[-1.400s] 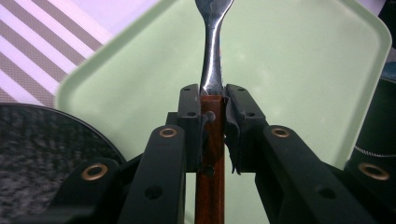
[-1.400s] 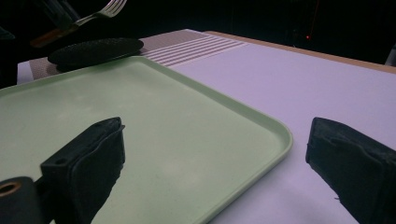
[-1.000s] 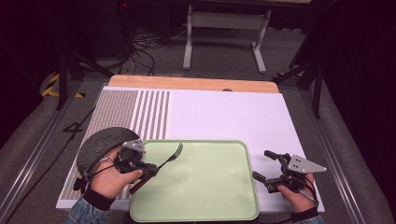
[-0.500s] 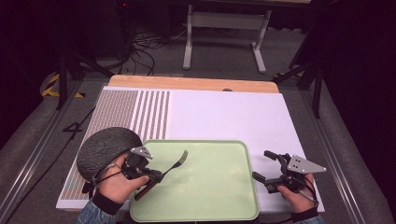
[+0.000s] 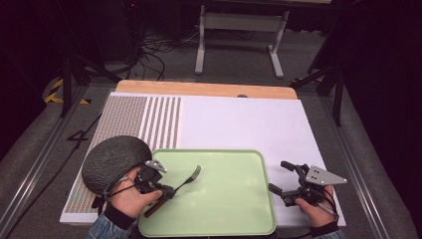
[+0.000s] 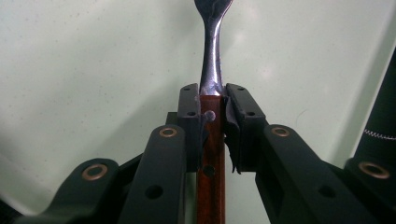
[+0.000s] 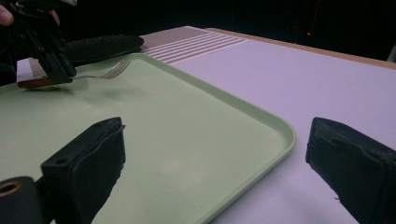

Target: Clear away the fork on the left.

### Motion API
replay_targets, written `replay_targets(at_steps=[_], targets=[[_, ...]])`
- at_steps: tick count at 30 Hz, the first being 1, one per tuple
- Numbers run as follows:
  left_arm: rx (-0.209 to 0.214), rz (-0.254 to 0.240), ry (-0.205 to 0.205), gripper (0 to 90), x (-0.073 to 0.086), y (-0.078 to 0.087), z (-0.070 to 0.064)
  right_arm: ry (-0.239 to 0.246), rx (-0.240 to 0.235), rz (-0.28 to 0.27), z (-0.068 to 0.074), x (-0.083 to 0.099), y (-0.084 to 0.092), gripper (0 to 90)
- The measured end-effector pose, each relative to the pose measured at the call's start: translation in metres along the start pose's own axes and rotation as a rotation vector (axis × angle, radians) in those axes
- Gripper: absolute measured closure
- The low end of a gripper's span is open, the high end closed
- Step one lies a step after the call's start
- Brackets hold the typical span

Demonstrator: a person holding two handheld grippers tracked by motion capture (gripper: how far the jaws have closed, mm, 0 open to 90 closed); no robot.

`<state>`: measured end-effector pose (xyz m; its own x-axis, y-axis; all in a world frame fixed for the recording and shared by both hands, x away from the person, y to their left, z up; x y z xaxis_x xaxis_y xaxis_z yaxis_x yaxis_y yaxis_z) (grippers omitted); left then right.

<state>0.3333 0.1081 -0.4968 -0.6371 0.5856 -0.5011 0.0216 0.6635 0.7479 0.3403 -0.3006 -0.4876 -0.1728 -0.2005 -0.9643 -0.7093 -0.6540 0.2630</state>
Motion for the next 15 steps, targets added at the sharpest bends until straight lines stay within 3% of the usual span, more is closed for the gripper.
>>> replay_targets(at_steps=[11,15], targets=[[-0.029,0.037,0.036,77.5,0.0035,-0.0049,0.0026,-0.003,-0.001,-0.002,-0.0001,-0.0002,0.0002,5.5],[-0.027,0.038,0.03,77.4,0.0035,-0.0064,0.0028,-0.002,-0.001,-0.003,-0.0003,-0.0002,0.0003,5.5]])
Point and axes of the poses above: each handheld gripper's, and its own axes: y roughly backward along the jaws, x roughly out of its underside, z roughly to its left, the point moved 5 cm from there along -y, roughly forward along the jaws, and after that the axes turned 9 degrees about x, right-handed, at the moved point
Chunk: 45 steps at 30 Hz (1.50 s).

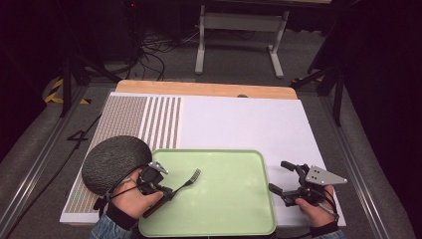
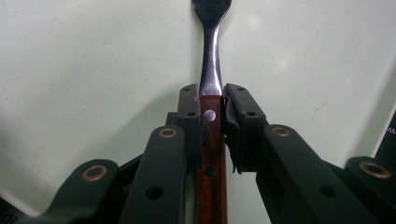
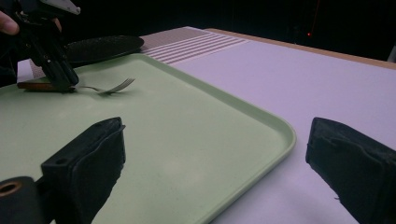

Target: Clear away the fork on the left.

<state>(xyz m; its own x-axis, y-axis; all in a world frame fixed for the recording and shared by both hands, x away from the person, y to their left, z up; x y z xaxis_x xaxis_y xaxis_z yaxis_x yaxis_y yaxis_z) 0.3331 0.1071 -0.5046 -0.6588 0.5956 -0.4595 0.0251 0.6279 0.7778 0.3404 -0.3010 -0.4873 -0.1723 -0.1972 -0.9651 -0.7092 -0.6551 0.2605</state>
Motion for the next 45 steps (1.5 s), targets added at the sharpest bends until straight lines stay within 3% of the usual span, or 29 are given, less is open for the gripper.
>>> replay_targets(at_steps=[3,5,7,11,13,16,18,20,25,27,30,35,45], targets=[[0.009,0.012,0.005,77.2,0.001,0.0,-0.001,0.0,-0.002,-0.001,0.0,0.0,0.0,5.5],[0.01,0.004,0.004,71.7,0.0,0.0,-0.002,0.0,-0.001,-0.001,0.0,0.0,0.0,5.4],[0.005,-0.007,-0.012,64.5,-0.001,0.002,-0.002,0.0,-0.002,0.002,0.0,0.0,0.0,5.5],[0.009,-0.041,-0.038,62.0,-0.005,0.006,-0.007,0.0,-0.002,0.001,0.001,0.0,0.0,5.5],[0.012,-0.056,-0.053,66.7,-0.007,0.006,-0.008,0.0,-0.002,0.001,0.001,0.0,0.0,5.5],[0.015,-0.097,-0.118,80.4,-0.013,0.008,-0.011,0.001,-0.002,0.002,0.0,0.0,0.0,5.5],[0.023,-0.106,-0.132,90.0,-0.014,0.007,-0.012,0.001,-0.003,0.002,0.001,0.0,0.0,5.5],[0.025,-0.114,-0.163,90.0,-0.017,0.004,-0.012,0.001,-0.004,0.002,0.001,0.0,0.0,5.5],[0.029,-0.093,-0.245,90.0,-0.022,-0.004,-0.016,0.001,-0.003,0.002,0.001,0.0,0.0,5.5],[0.027,-0.085,-0.252,90.0,-0.023,-0.006,-0.016,0.002,-0.004,0.002,0.001,0.0,0.0,5.5],[-0.009,-0.044,-0.295,90.0,-0.022,-0.012,-0.014,0.001,-0.002,0.004,0.001,0.0,0.0,5.6],[-0.016,-0.006,-0.355,90.0,-0.023,-0.017,-0.016,-0.001,0.001,0.009,0.0,0.001,0.0,5.7],[-0.038,0.044,-0.369,90.0,-0.021,-0.022,-0.012,-0.003,0.002,0.01,0.0,0.001,0.0,5.8]])
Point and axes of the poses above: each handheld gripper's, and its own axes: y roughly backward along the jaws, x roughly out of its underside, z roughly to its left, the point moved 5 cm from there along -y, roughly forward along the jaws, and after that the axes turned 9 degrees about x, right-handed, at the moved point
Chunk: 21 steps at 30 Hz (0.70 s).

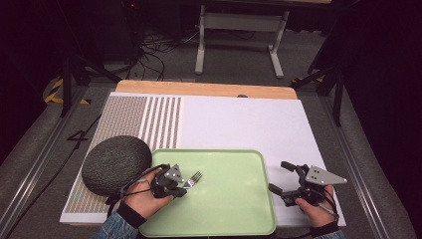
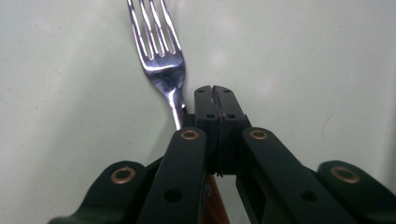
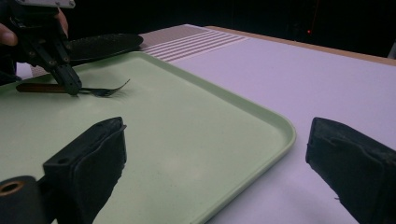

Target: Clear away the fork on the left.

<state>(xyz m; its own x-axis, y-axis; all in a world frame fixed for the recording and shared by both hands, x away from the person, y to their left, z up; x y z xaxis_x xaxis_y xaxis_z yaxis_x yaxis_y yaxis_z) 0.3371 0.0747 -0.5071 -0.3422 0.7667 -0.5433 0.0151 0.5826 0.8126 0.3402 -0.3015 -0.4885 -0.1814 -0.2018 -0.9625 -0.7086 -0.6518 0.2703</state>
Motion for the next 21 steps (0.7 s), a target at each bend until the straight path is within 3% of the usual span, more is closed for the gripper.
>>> replay_targets(at_steps=[21], targets=[[-0.064,0.018,0.042,90.0,0.009,0.009,0.014,0.003,0.0,-0.001,-0.001,0.0,0.0,5.9]])
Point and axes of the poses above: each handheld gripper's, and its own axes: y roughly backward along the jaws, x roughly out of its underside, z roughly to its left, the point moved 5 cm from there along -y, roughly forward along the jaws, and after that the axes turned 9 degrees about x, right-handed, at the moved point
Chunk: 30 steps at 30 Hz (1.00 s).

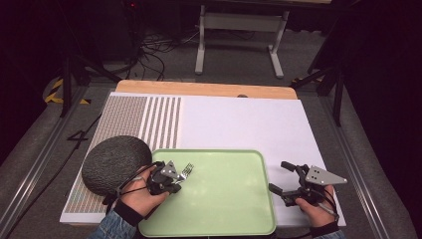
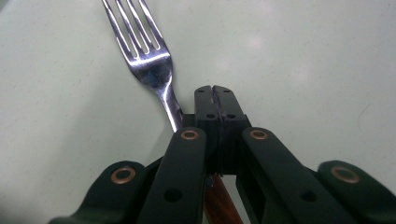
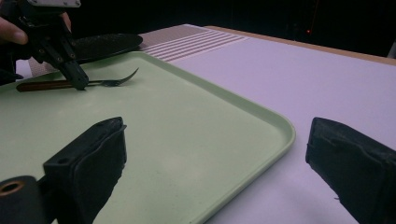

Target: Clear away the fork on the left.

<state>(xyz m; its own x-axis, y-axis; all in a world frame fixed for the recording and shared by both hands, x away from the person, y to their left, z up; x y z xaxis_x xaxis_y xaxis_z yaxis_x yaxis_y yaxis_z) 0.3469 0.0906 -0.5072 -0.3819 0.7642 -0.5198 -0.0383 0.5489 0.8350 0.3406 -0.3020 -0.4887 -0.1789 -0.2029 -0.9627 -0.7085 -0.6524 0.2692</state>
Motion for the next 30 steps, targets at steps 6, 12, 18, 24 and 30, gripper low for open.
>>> replay_targets(at_steps=[6,12,18,24,30], targets=[[-0.006,0.002,0.02,90.0,0.005,0.005,0.005,-0.001,0.0,0.0,0.0,0.0,0.0,5.9],[-0.004,-0.001,0.039,90.0,0.009,0.008,0.01,-0.004,0.0,0.003,0.0,0.001,0.0,6.0],[-0.009,-0.004,0.069,90.0,0.013,0.012,0.014,-0.008,-0.001,0.005,0.0,0.001,0.0,6.0],[-0.02,-0.009,0.089,90.0,0.019,0.017,0.021,-0.008,-0.002,0.005,0.0,0.001,0.0,6.0],[-0.039,-0.011,0.106,90.0,0.024,0.021,0.026,-0.007,-0.003,0.006,0.001,0.001,-0.001,6.0]])
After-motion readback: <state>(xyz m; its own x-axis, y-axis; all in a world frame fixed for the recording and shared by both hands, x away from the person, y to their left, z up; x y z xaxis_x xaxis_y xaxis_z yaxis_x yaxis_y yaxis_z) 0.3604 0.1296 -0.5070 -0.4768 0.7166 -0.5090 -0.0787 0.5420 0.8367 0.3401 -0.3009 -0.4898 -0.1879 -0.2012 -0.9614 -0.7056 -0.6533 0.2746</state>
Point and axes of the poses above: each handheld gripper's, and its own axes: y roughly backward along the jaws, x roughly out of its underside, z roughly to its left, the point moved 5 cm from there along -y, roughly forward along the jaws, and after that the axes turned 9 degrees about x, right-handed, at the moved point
